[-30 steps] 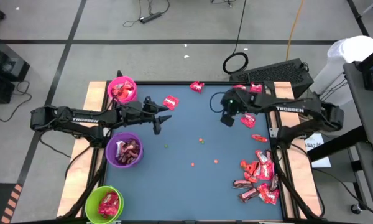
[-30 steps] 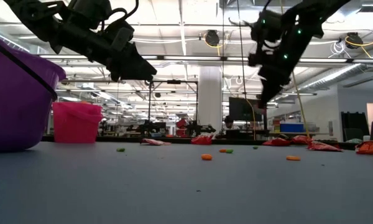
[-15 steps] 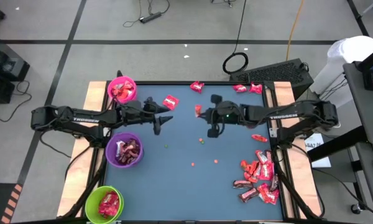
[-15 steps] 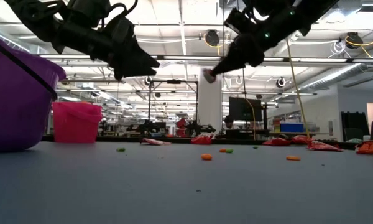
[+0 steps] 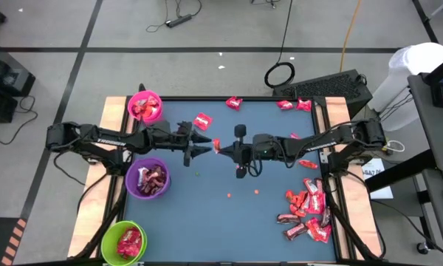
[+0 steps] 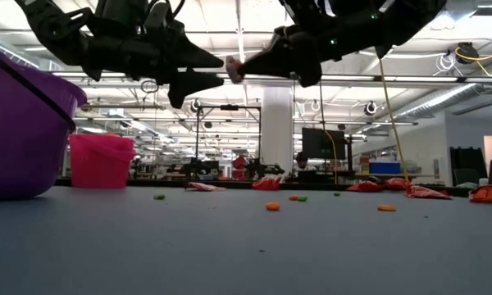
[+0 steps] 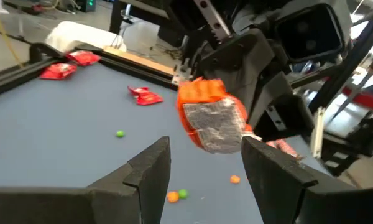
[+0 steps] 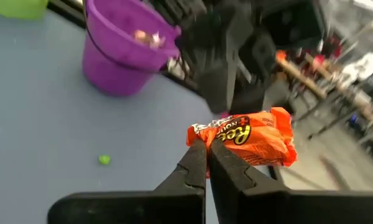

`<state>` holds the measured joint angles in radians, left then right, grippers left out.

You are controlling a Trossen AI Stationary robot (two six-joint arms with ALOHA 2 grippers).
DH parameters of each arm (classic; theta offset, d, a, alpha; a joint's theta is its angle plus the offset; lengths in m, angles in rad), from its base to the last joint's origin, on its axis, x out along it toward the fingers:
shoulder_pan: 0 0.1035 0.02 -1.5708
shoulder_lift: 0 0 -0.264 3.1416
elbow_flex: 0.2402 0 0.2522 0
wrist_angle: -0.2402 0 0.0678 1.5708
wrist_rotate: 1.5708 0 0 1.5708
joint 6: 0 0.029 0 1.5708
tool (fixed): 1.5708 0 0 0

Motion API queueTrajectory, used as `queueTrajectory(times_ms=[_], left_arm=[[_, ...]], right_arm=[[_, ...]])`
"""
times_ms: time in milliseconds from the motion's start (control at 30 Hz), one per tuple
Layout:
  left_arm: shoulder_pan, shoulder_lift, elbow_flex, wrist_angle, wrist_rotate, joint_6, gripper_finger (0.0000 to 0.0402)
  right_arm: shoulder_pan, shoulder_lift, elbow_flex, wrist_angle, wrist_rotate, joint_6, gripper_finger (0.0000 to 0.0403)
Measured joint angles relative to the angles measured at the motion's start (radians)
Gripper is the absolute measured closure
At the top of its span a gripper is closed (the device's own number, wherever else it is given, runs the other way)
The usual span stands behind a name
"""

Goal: Organize candy in baskets
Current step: Put the orange chocolate into the pink bucket

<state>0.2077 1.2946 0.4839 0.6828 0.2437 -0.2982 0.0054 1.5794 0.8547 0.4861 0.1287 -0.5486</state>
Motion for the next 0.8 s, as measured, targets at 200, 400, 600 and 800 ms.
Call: queueTrajectory(times_ms=[200, 400, 600, 800], left_arm=[[-0.031, 0.035, 0.000, 0.102, -0.004, -0.037, 0.0200], [-0.053, 0.041, 0.002, 0.145, -0.006, -0.037, 0.0200], [-0.055, 0.041, 0.002, 0.147, -0.008, -0.033, 0.0201], [-0.057, 0.040, 0.002, 0.143, 0.001, -0.029, 0.0229]], right_arm=[[0.010, 0.037, 0.001, 0.077, 0.000, -0.046, 0.0401], [0.010, 0.061, 0.001, 0.124, -0.003, -0.072, 0.0401], [0.011, 0.061, 0.001, 0.178, -0.009, -0.079, 0.0401], [0.014, 0.062, 0.000, 0.201, -0.071, -0.067, 0.0401]])
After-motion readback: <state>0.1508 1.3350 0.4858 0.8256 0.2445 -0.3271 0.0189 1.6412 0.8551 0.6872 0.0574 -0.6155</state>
